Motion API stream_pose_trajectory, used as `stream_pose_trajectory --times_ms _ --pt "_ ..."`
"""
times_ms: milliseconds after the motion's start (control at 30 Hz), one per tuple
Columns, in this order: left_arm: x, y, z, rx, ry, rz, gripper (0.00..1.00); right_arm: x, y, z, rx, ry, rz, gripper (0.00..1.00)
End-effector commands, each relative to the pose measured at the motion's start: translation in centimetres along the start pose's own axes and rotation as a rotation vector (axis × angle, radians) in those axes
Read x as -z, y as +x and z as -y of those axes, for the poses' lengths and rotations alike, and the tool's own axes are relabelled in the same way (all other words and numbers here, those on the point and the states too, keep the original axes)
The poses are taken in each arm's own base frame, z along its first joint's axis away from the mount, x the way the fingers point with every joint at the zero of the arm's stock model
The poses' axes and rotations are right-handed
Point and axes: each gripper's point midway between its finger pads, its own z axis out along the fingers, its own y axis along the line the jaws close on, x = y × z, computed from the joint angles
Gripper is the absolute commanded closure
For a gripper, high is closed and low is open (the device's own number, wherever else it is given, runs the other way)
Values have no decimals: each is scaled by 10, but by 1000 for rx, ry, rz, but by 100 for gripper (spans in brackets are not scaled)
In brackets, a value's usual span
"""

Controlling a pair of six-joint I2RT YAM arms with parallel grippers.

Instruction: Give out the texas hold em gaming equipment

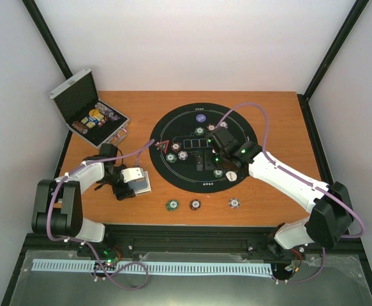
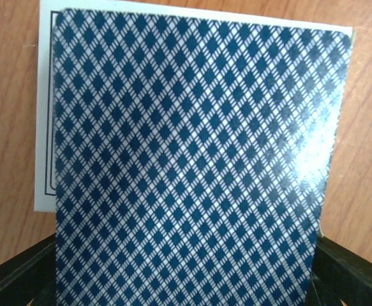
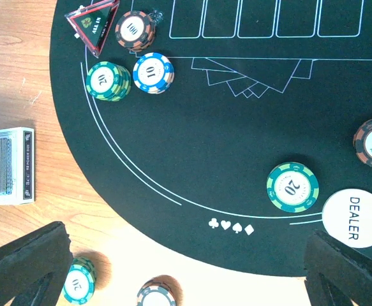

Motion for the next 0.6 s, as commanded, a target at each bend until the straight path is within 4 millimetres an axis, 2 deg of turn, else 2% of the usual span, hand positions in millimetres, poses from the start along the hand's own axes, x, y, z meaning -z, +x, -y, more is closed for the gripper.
stream_pose_trajectory --times_ms 0,267,567 --pt "-2 4 4 -49 7 16 10 3 2 -3 -8 -2 1 2" --pt "-6 7 7 -65 10 16 8 0 3 -3 -12 0 -10 3" --pt "4 11 5 -99 7 -1 3 -2 4 -5 -14 -2 -13 3"
